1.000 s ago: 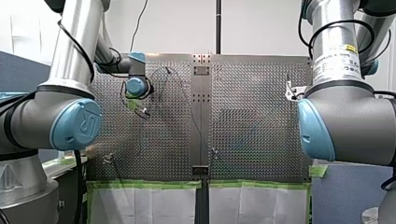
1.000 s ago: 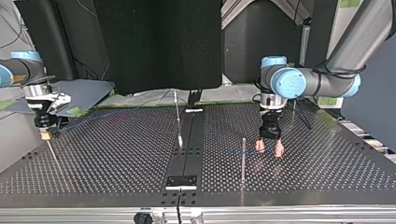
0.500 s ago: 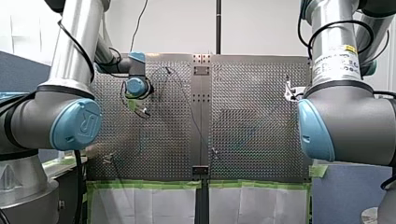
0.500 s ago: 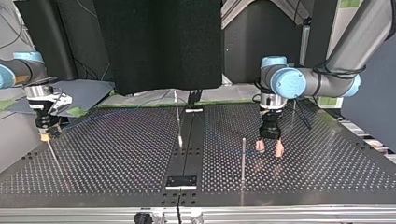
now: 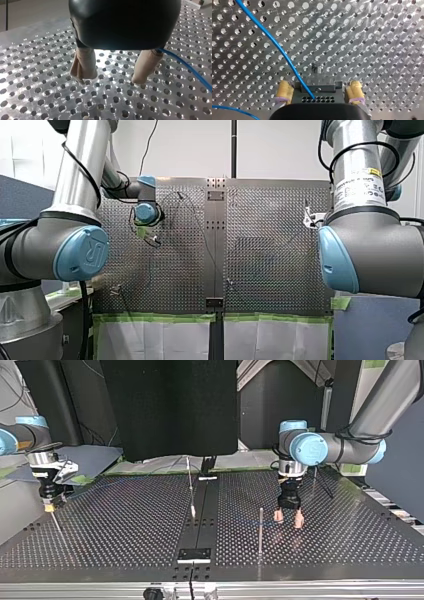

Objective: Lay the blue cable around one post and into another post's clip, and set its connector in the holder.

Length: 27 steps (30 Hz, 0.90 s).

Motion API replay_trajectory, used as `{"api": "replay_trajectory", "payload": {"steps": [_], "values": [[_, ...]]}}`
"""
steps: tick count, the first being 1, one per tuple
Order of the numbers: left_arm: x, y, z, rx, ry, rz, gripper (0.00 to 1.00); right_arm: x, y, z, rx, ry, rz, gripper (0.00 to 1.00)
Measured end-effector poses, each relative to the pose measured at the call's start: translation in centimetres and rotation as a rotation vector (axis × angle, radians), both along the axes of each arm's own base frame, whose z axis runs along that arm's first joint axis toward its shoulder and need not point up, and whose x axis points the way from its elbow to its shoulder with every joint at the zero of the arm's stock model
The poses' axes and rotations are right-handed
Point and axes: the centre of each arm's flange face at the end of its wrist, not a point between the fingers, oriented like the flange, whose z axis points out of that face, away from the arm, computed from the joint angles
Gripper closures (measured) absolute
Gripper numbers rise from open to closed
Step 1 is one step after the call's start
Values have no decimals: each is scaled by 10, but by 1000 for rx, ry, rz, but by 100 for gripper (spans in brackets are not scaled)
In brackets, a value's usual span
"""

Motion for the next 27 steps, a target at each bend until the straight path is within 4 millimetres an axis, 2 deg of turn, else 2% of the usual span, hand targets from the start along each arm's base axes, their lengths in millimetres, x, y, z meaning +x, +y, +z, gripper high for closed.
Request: {"api": "replay_trajectory", "payload": {"steps": [14,27], "values": [[-5,1,-2,32,37,23,0,2,0,0,-2,0,2,1],[-20,-3,16,79,59,24,0,4,1,0,0,2,0,1]]}}
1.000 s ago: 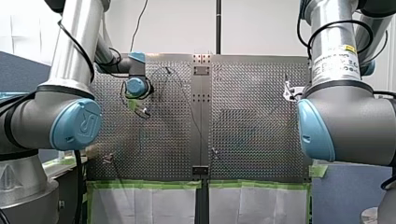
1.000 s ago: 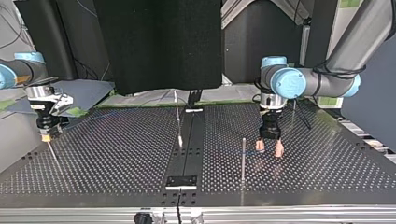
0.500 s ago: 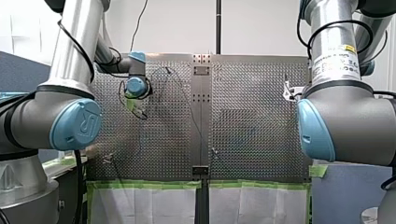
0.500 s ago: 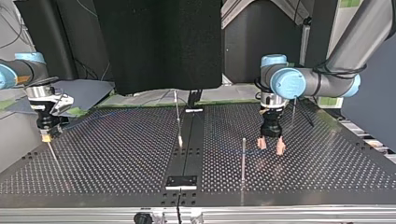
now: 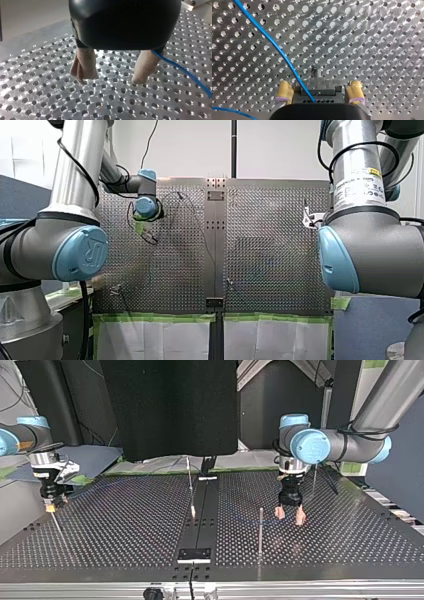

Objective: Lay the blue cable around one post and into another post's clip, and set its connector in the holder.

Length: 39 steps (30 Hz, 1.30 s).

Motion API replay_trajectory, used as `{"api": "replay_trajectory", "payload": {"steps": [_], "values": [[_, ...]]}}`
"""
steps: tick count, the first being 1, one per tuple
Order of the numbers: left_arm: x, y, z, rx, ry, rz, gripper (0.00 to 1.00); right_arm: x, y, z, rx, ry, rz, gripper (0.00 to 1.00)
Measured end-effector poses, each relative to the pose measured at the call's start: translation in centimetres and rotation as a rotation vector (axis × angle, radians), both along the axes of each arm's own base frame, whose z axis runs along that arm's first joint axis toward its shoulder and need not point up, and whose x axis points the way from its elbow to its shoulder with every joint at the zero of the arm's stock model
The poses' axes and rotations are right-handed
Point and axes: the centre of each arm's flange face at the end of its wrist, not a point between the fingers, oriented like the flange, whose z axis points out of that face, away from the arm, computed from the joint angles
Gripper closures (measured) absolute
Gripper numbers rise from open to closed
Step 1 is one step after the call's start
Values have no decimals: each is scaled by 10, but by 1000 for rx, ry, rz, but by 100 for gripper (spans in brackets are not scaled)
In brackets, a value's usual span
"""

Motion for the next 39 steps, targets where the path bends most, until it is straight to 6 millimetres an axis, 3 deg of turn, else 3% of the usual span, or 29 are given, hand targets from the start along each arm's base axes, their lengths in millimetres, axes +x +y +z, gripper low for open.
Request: {"api": "replay_trajectory", "payload": {"steps": [12,21,29,39], "values": [[-26,-20,13,82,58,-38,0,2,0,0,1,3,-4,1],[-33,-36,15,50,58,-114,0,3,1,0,2,3,-4,1],[-40,-32,18,49,62,-73,0,3,1,-1,4,3,-3,1],[-72,-20,28,126,48,14,0,7,2,0,4,3,2,1]]}}
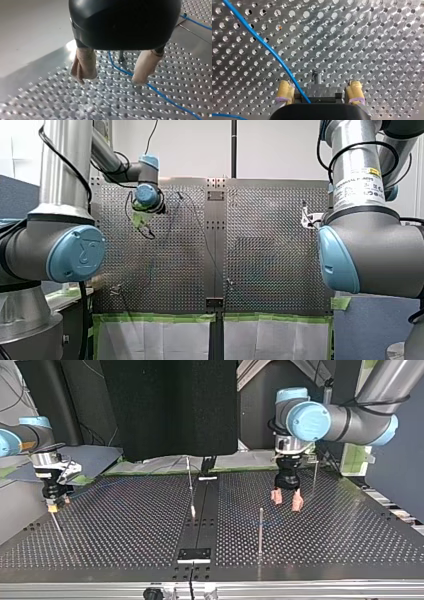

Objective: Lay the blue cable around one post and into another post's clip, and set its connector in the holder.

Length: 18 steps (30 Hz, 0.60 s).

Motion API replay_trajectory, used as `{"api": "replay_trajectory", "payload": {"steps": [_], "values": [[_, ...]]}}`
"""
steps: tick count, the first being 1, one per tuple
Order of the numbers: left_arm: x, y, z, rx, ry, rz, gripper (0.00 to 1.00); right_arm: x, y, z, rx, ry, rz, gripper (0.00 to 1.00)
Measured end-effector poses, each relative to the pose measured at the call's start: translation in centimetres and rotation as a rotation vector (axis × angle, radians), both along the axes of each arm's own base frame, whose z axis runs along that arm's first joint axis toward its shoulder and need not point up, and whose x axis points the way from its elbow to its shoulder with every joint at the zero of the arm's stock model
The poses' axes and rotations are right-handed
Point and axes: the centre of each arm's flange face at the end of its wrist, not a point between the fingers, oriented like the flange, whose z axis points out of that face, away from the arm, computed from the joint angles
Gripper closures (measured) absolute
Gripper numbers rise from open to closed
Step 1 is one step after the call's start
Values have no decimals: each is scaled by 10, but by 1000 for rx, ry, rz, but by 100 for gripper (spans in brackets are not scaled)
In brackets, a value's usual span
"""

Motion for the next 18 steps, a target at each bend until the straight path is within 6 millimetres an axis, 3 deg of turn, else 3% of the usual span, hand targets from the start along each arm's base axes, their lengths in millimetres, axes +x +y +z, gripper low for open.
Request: {"api": "replay_trajectory", "payload": {"steps": [6,10,18], "values": [[-24,9,4,59,-11,58,0,0,0,0,-1,-2,0,1],[-37,12,18,98,-12,72,0,0,0,0,-1,-3,1,1],[-43,-2,46,182,-3,16,0,0,0,0,1,-2,1,1]]}}
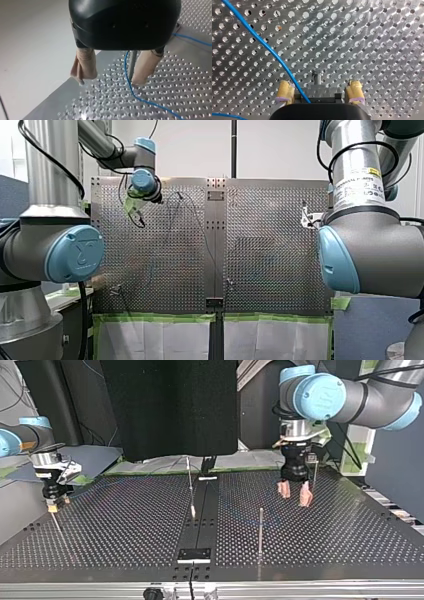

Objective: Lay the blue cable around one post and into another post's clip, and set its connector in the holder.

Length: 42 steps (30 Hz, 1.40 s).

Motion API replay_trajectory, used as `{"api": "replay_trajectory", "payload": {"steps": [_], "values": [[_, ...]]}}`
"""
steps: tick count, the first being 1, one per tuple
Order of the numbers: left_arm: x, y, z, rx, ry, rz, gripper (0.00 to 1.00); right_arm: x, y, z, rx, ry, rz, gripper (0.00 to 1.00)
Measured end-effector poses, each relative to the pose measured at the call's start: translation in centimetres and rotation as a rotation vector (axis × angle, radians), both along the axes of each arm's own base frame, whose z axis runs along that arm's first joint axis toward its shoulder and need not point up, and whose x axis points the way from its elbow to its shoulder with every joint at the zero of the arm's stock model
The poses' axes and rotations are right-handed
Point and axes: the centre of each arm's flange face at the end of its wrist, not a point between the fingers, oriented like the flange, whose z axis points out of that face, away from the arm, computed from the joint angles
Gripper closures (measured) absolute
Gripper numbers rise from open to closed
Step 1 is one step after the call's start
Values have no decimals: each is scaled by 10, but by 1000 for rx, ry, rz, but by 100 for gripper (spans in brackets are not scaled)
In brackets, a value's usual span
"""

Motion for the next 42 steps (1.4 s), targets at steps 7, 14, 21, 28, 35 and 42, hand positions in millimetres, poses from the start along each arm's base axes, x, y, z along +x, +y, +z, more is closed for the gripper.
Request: {"api": "replay_trajectory", "payload": {"steps": [7,14,21,28,35,42], "values": [[-1,-9,8,71,38,12,0,1,1,0,4,2,1,1],[-9,-12,12,154,90,51,0,1,1,-1,5,2,1,1],[-19,-12,18,249,148,95,0,1,1,-1,5,2,1,1],[-27,-16,32,332,185,123,0,1,1,-1,4,2,1,1],[-40,-27,32,421,238,78,0,1,0,0,1,1,-1,1],[-54,-37,30,520,295,14,0,1,0,0,1,-1,-2,1]]}}
